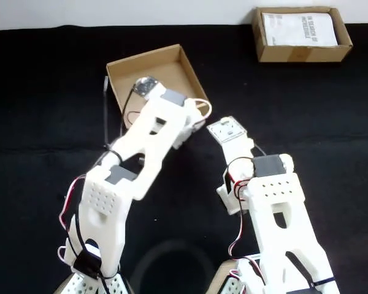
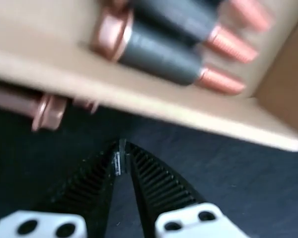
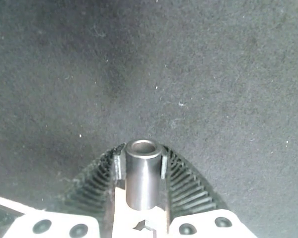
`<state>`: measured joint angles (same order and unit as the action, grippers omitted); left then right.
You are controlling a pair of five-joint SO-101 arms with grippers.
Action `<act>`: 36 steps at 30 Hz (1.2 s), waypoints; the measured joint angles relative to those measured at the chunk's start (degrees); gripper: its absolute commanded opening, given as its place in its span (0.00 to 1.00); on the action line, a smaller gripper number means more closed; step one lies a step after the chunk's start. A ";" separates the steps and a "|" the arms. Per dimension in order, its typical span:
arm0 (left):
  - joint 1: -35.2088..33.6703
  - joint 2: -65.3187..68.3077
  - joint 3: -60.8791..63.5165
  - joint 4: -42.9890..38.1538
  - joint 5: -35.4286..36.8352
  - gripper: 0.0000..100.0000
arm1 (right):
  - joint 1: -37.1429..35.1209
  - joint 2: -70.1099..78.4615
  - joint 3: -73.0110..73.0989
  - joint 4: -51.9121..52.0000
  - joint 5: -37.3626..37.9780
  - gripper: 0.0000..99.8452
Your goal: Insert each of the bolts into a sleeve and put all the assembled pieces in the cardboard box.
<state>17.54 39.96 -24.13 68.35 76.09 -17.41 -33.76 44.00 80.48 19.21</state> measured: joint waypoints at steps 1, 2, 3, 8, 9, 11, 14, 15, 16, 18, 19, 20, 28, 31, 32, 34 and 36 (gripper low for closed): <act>-0.97 0.00 -0.35 0.00 0.18 0.01 | 0.00 0.00 0.00 0.00 0.00 0.01; -2.11 0.00 -0.62 0.00 0.35 0.01 | 0.00 0.00 0.00 0.00 0.00 0.01; -2.90 0.00 -0.70 0.00 0.44 0.01 | 0.00 0.00 0.00 0.00 0.00 0.01; -4.31 0.00 -0.70 0.00 0.62 0.01 | 0.00 0.00 0.00 0.09 0.00 0.01; -4.40 0.00 -0.70 0.00 0.62 0.03 | 0.00 0.00 0.00 0.09 0.00 0.01; -4.48 0.00 -0.70 0.00 0.62 0.08 | 0.00 0.00 0.00 0.09 0.00 0.01; -4.48 0.00 -0.70 0.00 0.62 0.17 | 0.00 0.00 0.00 0.09 0.00 0.01; -4.48 -0.09 -0.70 0.00 0.62 0.19 | 0.00 0.00 0.00 0.09 0.00 0.01; -4.48 -0.09 -0.70 0.09 0.62 0.20 | 0.00 0.00 0.00 0.09 0.00 0.01; -4.40 0.00 -0.70 0.18 0.53 0.20 | 0.00 0.00 0.00 0.09 0.00 0.01; -4.40 0.00 -0.70 0.18 0.53 0.19 | 0.00 0.00 0.00 0.09 0.00 0.01; -4.40 0.00 -0.70 0.18 0.53 0.19 | 0.00 0.00 0.00 0.09 0.00 0.01; -4.66 1.93 -0.70 -0.97 0.53 0.19 | 0.00 0.00 0.00 0.88 0.00 0.01; -5.27 3.60 -1.41 -3.25 0.53 0.19 | 0.00 0.00 0.00 1.05 0.00 0.01; -5.45 3.78 -1.49 -3.60 0.53 0.19 | 0.00 0.00 0.00 1.05 0.00 0.01; -5.54 4.31 -1.49 -4.31 0.53 0.19 | 0.00 0.00 0.00 1.05 0.00 0.01; -5.54 4.31 -1.49 -4.66 0.62 0.19 | 0.00 0.00 0.00 1.05 0.00 0.01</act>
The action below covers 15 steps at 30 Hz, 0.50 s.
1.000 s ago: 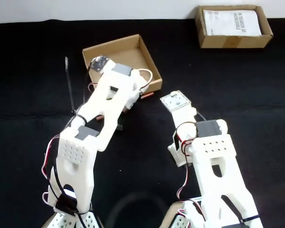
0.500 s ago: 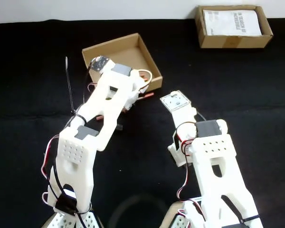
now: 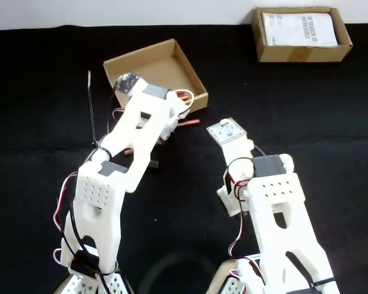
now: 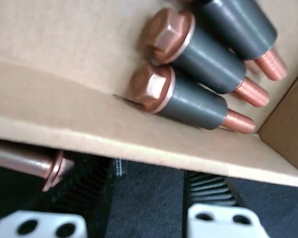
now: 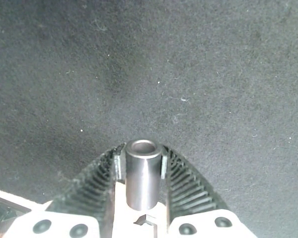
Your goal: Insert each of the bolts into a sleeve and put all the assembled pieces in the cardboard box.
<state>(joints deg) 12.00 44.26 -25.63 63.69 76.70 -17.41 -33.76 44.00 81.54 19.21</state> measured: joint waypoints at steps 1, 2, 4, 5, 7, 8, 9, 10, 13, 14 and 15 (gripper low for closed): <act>0.00 0.00 0.00 0.00 0.09 0.18 | 0.00 0.00 0.00 0.00 0.00 0.01; 0.00 0.18 0.00 0.00 0.09 0.18 | 0.00 0.00 0.00 0.00 0.00 0.01; 0.00 0.18 0.00 0.00 0.09 0.16 | 0.00 0.00 0.00 0.00 0.00 0.01; 0.00 0.18 0.00 0.00 0.09 0.12 | 0.00 0.00 0.00 0.00 0.00 0.01; 0.00 0.18 -0.09 0.00 0.09 0.01 | 0.00 0.00 0.00 0.00 0.00 0.01; -0.09 0.35 -0.09 -0.09 0.09 0.01 | 0.00 0.00 0.00 0.00 0.00 0.01; -0.09 0.35 -0.09 -0.18 0.26 0.02 | 0.00 0.00 0.00 0.00 0.00 0.01; -0.09 0.35 -0.09 -0.18 0.26 0.01 | 0.00 0.00 0.00 0.00 0.00 0.01; -0.09 0.35 -0.09 -0.18 0.35 0.01 | 0.00 0.00 0.00 0.00 0.00 0.01; -0.09 0.35 -0.09 -0.18 0.35 0.01 | 0.00 0.00 0.00 0.09 0.00 0.01; -0.09 0.35 -0.09 -0.18 0.09 0.01 | 0.00 0.00 0.00 0.70 0.00 0.01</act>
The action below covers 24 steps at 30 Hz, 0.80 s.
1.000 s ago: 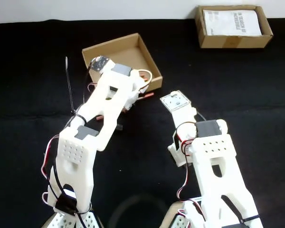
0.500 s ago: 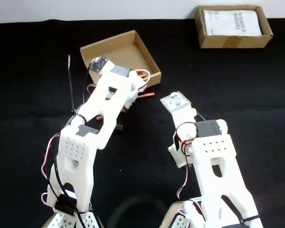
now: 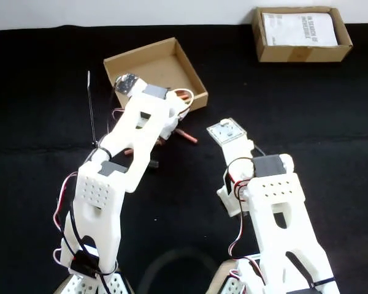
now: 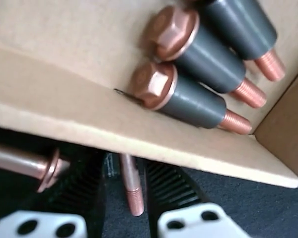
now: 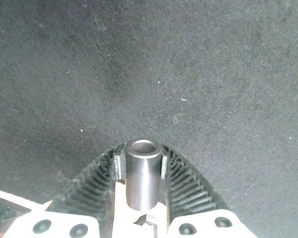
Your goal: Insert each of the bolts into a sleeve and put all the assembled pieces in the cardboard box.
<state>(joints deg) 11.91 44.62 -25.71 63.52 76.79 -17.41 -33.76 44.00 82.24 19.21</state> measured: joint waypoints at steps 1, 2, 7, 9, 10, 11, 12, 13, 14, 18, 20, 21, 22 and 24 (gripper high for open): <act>0.00 0.00 -0.09 0.00 -0.70 0.01 | 0.00 0.00 0.00 0.79 0.00 0.01; 0.00 0.00 -0.18 0.00 -1.85 0.01 | 0.00 0.00 0.00 0.97 0.00 0.01; 1.49 0.00 -0.44 0.62 -9.05 0.01 | 0.00 0.00 0.00 0.62 0.00 0.01; 2.73 -0.09 -0.53 1.14 -13.36 0.01 | 0.00 0.00 0.00 -1.32 0.00 0.01; 3.25 -0.26 -0.53 1.67 -15.74 0.01 | 0.00 0.00 0.00 -2.37 0.00 0.01; 3.96 -0.70 -0.53 2.11 -18.29 0.01 | 0.00 -0.18 0.00 -3.34 -0.18 0.01; 4.75 -1.14 -0.53 2.64 -20.75 0.01 | 0.00 -0.79 -0.35 -4.40 -0.97 0.01; 5.36 -1.49 -0.44 3.16 -22.95 0.01 | 0.00 -1.76 -0.88 -5.45 -2.11 0.01; 5.80 -1.93 -0.44 3.78 -25.05 0.01 | 0.00 -2.90 -1.67 -6.86 -3.25 0.01; 6.77 -4.66 -0.26 7.21 -32.53 0.01 | 0.00 -8.70 -3.16 -12.04 -5.71 0.01; 6.59 -6.68 -0.26 9.58 -35.52 0.01 | 0.00 -11.60 -3.16 -13.89 -6.07 0.01; 6.51 -8.00 -0.26 10.81 -37.36 0.01 | 0.00 -13.45 -2.81 -14.59 -6.07 0.01; 6.42 -9.58 -0.26 12.31 -38.68 0.01 | 0.00 -15.38 -2.02 -15.12 -6.07 0.01; 6.42 -13.27 -0.26 15.47 -41.58 0.01 | 0.00 -19.16 -0.09 -16.09 -6.07 0.01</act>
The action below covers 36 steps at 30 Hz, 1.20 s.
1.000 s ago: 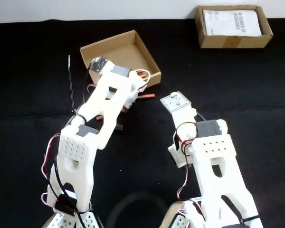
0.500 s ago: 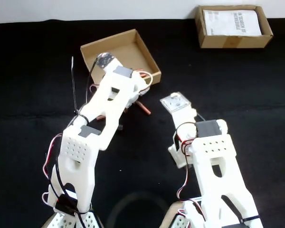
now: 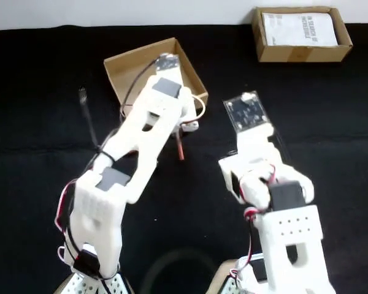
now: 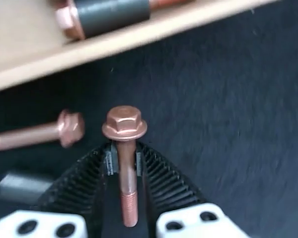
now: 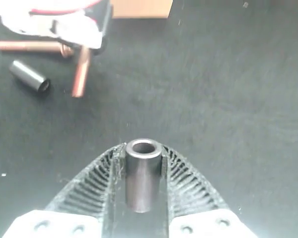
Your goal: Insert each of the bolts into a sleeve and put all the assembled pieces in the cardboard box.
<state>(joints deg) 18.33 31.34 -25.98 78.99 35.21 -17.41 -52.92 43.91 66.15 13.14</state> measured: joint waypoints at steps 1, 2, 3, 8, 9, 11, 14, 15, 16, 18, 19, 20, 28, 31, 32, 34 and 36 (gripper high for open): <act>0.09 -2.11 0.00 1.67 -0.88 0.01 | 0.00 -2.20 1.05 -0.35 0.00 0.01; 0.09 -4.31 0.00 3.25 -1.58 0.01 | 0.00 -4.48 2.29 -0.53 0.00 0.01; 0.09 -6.59 0.00 4.66 -2.29 0.01 | 0.00 -6.86 3.43 -0.53 0.00 0.01; 0.97 -17.05 0.00 10.55 -2.73 0.01 | 0.00 -18.99 11.52 -2.11 0.00 0.01; 1.41 -18.73 0.00 11.43 -2.73 0.01 | 0.00 -21.27 13.45 -2.99 0.00 0.01; 2.20 -21.80 0.00 13.36 -2.73 0.01 | 0.00 -26.11 17.67 -5.54 0.00 0.01; 2.29 -26.46 0.00 15.47 -2.73 0.01 | 0.00 -33.05 24.44 -10.29 0.00 0.01; 2.20 -28.04 0.00 16.18 -2.81 0.01 | 0.00 -35.16 26.73 -11.87 0.00 0.01; 2.11 -29.54 0.00 16.70 -2.81 0.01 | 0.00 -37.10 28.84 -13.54 0.00 0.01; 2.02 -32.18 0.00 17.41 -2.81 0.01 | 0.00 -40.79 33.32 -16.97 0.00 0.01; 2.11 -33.32 0.00 17.93 -2.81 0.01 | 0.00 -42.55 35.43 -18.64 0.00 0.01; 2.20 -34.46 0.00 18.46 -2.81 0.01 | 0.00 -44.13 37.36 -20.31 0.00 0.01; 2.11 -41.67 6.15 19.78 -4.92 0.01 | 0.00 -50.90 45.36 -32.18 -2.11 0.01; 2.29 -46.77 12.84 18.81 -6.77 0.01 | 0.00 -50.90 45.45 -33.93 -8.79 0.01; 2.29 -49.14 15.38 17.58 -7.12 0.01 | 0.00 -50.90 45.45 -34.11 -11.52 0.01; 1.67 -54.42 21.01 13.71 -7.30 0.01 | 0.00 -50.90 45.71 -34.29 -16.09 0.01; 0.53 -60.31 27.78 7.65 -7.47 0.01 | -0.09 -50.90 45.80 -34.29 -18.20 0.01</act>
<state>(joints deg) 18.86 -28.97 1.80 86.64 27.74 -17.49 -103.82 89.71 31.87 -5.05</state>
